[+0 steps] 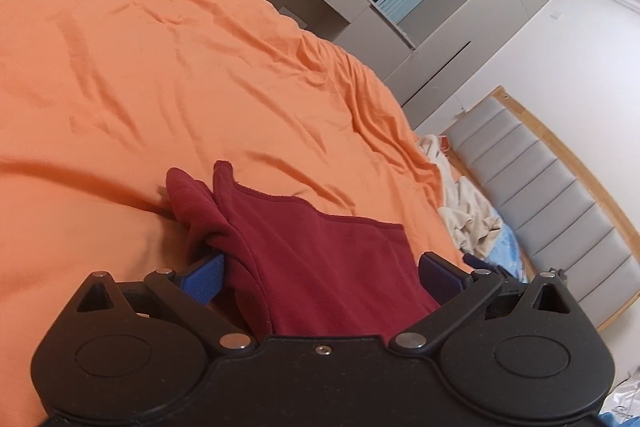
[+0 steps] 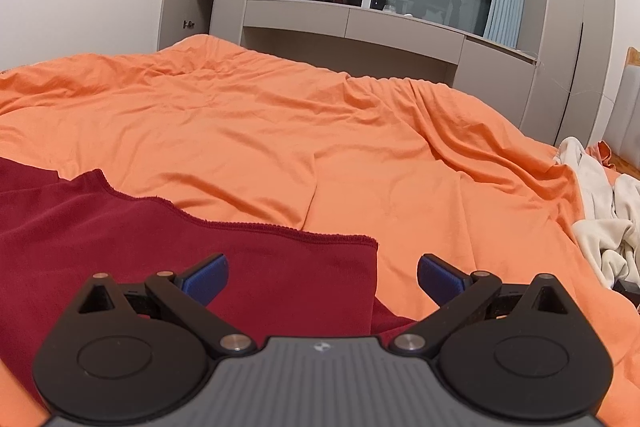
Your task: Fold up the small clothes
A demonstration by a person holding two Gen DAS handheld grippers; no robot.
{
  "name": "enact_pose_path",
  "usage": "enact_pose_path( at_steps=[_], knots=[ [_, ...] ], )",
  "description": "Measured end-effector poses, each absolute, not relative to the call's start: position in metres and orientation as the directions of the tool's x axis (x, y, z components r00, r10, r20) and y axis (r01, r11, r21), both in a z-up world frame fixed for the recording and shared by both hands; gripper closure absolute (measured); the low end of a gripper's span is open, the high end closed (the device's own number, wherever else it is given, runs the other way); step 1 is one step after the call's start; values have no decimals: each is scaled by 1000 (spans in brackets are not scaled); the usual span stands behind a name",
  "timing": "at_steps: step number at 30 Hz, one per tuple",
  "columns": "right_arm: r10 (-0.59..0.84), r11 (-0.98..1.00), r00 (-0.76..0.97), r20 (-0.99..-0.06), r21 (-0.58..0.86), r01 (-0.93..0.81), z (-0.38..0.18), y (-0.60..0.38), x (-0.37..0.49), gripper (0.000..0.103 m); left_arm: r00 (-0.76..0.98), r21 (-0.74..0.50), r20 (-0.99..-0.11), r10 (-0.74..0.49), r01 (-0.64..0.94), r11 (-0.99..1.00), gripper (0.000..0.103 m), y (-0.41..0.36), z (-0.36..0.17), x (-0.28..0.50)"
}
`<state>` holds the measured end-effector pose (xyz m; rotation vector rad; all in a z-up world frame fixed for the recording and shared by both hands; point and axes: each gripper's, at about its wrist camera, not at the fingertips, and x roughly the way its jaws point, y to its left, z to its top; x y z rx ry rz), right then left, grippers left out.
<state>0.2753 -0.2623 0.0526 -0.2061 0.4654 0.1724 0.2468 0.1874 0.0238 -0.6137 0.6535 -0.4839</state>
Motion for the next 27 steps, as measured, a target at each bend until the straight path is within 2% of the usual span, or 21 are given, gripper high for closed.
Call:
enact_pose_path(
  at_steps=[11, 15, 18, 23, 27],
  knots=[
    [91, 962, 865, -494, -181, -205, 43, -261, 277, 0, 717, -589, -456, -527, 201, 783, 1, 181, 25, 242],
    [75, 963, 854, -515, -183, -195, 38, -266, 278, 0, 756, -548, -466, -459, 160, 821, 1, 185, 23, 221],
    [75, 969, 848, -524, -162, -186, 38, -270, 279, 0, 777, -562, -452, -437, 132, 817, 1, 189, 20, 199],
    [50, 977, 861, -506, -154, -148, 41, -278, 274, 0, 765, -629, -362, -533, 221, 745, 1, 181, 19, 169],
    [13, 990, 890, -456, -122, -77, 54, -296, 269, 0, 688, -626, -347, -637, 336, 704, 1, 158, 18, 169]
  ],
)
